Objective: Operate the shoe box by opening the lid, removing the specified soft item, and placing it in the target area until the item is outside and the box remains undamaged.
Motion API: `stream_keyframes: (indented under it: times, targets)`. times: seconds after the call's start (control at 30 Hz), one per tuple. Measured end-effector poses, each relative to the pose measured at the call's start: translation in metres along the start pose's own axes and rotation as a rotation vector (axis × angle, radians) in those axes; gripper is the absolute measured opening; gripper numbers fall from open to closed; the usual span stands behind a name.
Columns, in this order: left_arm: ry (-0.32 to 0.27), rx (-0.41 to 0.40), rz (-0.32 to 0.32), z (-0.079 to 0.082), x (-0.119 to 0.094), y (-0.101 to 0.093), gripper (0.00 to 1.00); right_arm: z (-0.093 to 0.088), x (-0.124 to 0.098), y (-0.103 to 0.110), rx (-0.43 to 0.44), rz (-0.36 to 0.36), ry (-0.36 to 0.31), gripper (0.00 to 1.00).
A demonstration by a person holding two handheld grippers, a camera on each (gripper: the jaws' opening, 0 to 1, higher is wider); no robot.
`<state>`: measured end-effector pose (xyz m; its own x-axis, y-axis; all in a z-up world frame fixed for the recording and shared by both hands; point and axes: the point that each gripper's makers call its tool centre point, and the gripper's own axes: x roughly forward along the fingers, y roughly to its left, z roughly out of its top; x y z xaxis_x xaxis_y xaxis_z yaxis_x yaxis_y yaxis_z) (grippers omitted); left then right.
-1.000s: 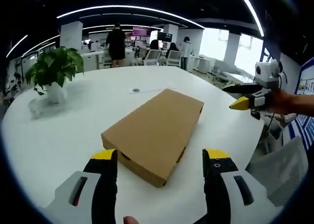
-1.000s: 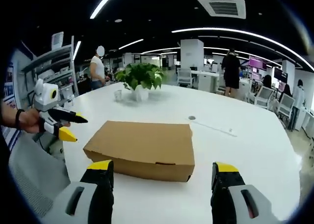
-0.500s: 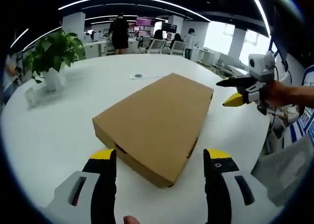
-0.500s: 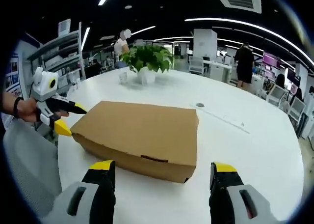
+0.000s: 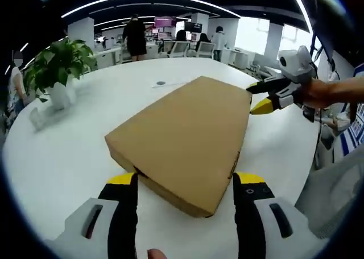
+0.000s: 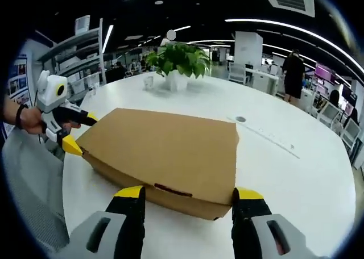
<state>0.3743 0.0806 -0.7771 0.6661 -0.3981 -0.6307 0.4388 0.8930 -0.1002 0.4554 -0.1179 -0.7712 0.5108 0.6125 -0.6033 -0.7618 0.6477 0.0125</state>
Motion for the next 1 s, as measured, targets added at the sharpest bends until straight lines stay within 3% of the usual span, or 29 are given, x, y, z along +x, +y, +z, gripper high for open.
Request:
stream_keyframes:
  times: [0.23, 0.5, 1.0]
  targets:
    - [0.011, 0.008, -0.001, -0.001, -0.004, 0.007, 0.69, 0.002, 0.004, 0.007, 0.01, -0.012, 0.003, 0.59]
    - [0.032, 0.02, 0.0, -0.014, -0.02, 0.025, 0.67, 0.007, 0.013, 0.028, 0.018, -0.021, -0.013, 0.56]
    - [0.063, 0.036, 0.002, -0.047, -0.063, 0.057, 0.66, 0.015, 0.023, 0.086, 0.053, -0.002, -0.055, 0.52]
